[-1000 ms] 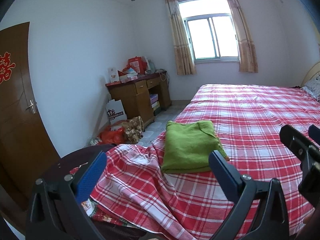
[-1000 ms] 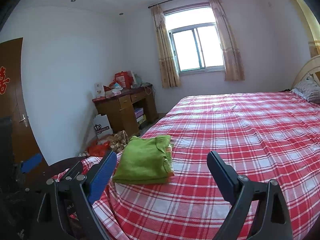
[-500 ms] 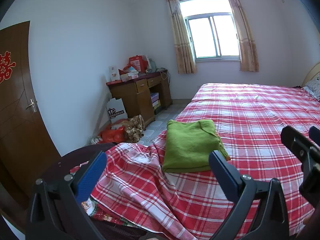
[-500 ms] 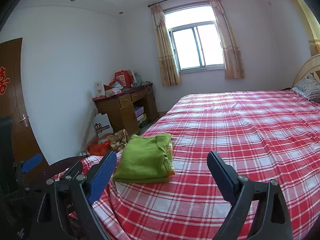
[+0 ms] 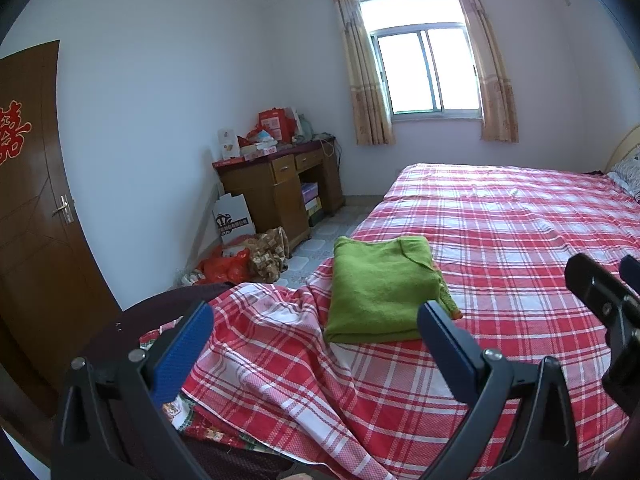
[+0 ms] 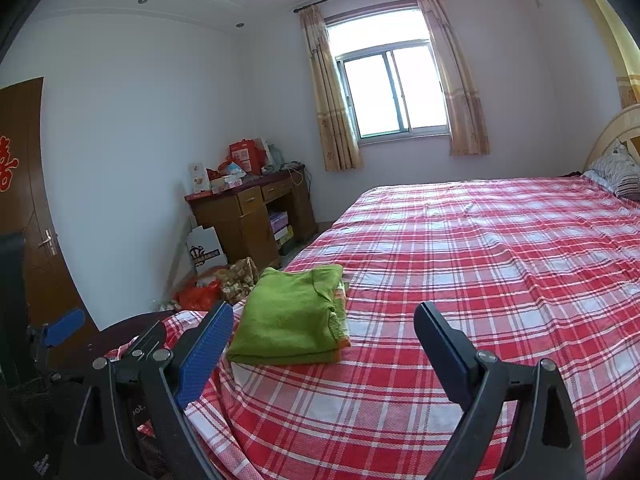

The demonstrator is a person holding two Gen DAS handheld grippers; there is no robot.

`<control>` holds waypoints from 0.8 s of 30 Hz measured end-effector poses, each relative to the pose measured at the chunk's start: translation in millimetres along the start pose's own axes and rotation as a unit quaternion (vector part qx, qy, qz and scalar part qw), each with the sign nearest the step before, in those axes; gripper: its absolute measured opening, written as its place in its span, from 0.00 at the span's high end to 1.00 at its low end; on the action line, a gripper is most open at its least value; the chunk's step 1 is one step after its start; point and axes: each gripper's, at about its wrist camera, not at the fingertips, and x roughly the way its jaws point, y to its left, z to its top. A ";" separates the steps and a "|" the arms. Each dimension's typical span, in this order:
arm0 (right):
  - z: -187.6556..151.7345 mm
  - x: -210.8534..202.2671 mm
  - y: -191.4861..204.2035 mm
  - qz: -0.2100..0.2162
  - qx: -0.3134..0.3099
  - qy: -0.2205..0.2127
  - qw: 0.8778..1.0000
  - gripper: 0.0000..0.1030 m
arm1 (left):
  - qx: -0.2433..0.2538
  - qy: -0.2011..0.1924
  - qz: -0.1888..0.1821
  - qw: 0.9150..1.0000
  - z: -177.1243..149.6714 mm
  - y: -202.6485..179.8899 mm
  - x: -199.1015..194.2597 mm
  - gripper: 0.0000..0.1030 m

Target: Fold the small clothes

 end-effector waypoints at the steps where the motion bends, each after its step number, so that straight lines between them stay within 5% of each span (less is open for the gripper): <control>1: -0.2 0.0 -0.4 0.000 0.000 0.000 1.000 0.10 | 0.000 0.000 0.000 1.000 0.0 -0.1 -0.3 0.00; 24: -2.1 1.9 -1.2 0.000 0.003 0.006 1.000 0.10 | -0.003 0.005 -0.002 1.000 -3.7 -5.2 -0.2 0.00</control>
